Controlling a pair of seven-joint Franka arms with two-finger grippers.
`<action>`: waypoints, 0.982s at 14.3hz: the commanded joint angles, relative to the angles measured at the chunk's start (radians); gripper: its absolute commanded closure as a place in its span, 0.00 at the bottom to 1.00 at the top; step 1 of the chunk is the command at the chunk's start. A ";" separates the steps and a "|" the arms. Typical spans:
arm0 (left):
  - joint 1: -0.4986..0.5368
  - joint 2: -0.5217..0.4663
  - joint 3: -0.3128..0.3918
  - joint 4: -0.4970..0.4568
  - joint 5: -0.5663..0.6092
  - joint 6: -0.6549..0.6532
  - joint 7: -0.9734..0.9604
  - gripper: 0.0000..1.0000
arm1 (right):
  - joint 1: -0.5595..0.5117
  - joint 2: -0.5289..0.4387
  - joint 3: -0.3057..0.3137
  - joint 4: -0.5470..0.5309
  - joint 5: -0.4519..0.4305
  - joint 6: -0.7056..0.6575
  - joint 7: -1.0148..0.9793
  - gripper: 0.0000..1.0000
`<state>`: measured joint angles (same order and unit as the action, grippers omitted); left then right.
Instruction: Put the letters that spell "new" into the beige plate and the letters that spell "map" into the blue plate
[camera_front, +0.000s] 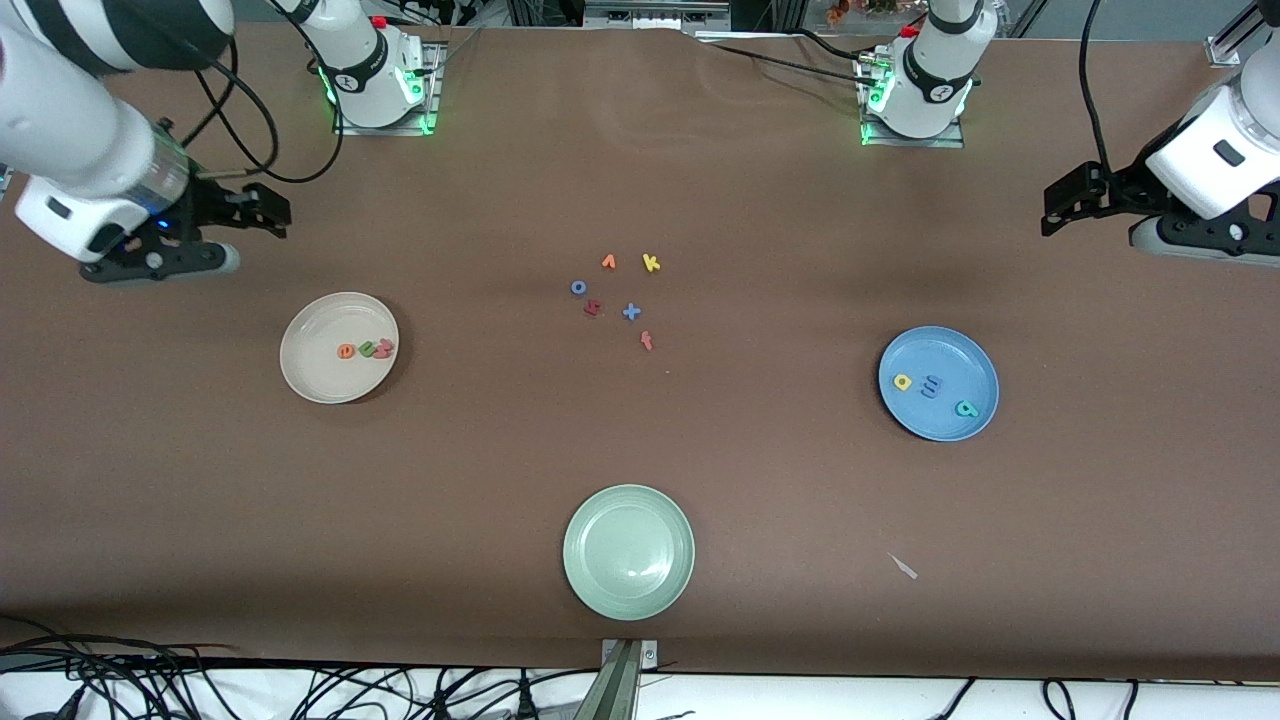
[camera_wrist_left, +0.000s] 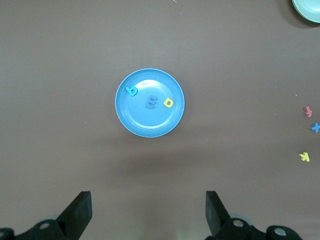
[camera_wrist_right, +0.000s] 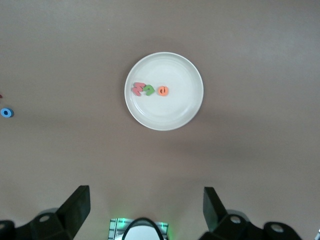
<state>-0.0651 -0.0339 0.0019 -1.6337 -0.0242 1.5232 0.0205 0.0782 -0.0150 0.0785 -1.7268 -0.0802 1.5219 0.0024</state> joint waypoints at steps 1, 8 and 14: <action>0.007 -0.029 0.006 -0.035 -0.014 0.034 0.003 0.00 | -0.028 -0.006 0.017 0.036 0.025 -0.048 0.037 0.00; 0.033 -0.021 -0.002 -0.034 0.030 0.069 0.003 0.00 | -0.064 -0.009 -0.023 0.053 0.134 -0.034 0.074 0.00; 0.030 0.003 -0.002 -0.003 0.035 0.052 0.003 0.00 | -0.069 0.009 -0.023 0.093 0.117 -0.025 0.071 0.00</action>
<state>-0.0365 -0.0311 0.0063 -1.6450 -0.0158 1.5799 0.0208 0.0175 -0.0204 0.0525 -1.6753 0.0317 1.5061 0.0663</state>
